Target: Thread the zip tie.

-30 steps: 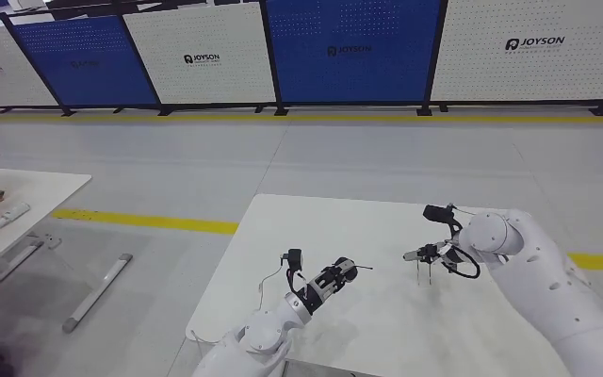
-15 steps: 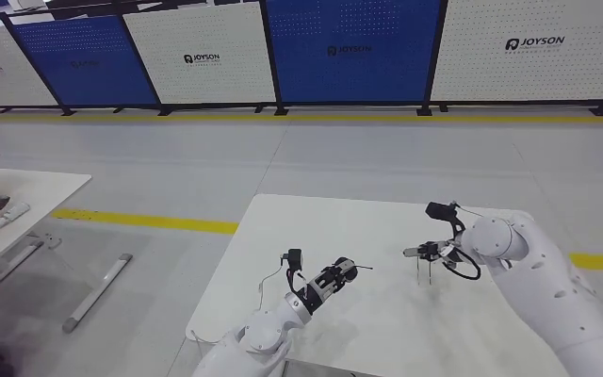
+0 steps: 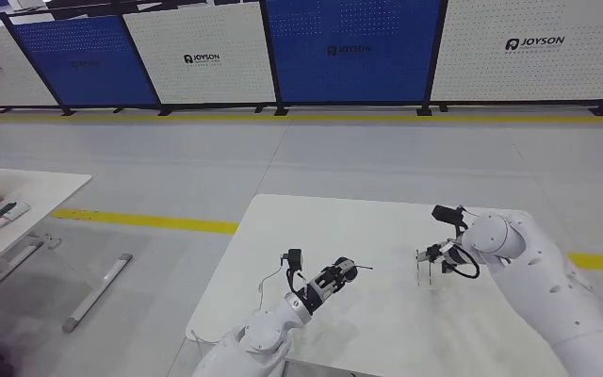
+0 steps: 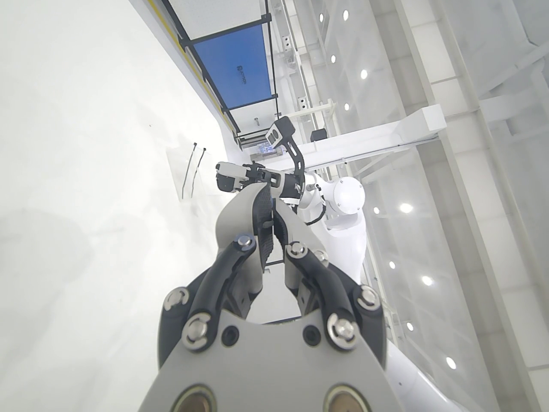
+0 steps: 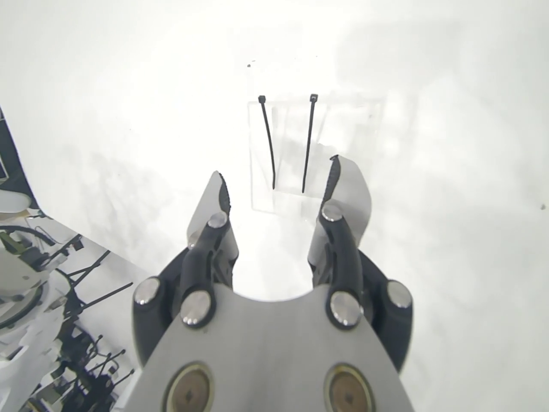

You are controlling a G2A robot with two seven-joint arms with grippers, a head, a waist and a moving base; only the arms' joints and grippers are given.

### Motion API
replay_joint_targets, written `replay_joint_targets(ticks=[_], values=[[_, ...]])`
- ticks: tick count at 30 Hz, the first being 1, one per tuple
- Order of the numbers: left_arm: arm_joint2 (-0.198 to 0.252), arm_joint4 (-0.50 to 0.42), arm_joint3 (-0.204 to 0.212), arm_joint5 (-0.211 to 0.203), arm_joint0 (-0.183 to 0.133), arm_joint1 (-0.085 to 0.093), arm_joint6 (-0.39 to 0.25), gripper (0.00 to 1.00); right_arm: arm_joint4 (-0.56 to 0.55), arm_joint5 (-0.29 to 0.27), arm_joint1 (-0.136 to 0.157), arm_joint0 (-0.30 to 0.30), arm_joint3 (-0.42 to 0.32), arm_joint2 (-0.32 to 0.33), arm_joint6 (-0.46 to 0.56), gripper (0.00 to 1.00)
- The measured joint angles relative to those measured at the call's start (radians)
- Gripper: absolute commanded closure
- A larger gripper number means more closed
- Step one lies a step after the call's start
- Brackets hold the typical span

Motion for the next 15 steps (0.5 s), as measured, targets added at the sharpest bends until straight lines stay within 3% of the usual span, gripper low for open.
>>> replay_joint_targets(ticks=[15], values=[[0.000,0.000,0.000,0.000,0.000,0.000,0.000,1.00,0.020,-0.009,-0.055,0.056,0.159,-0.048,0.007,0.68]])
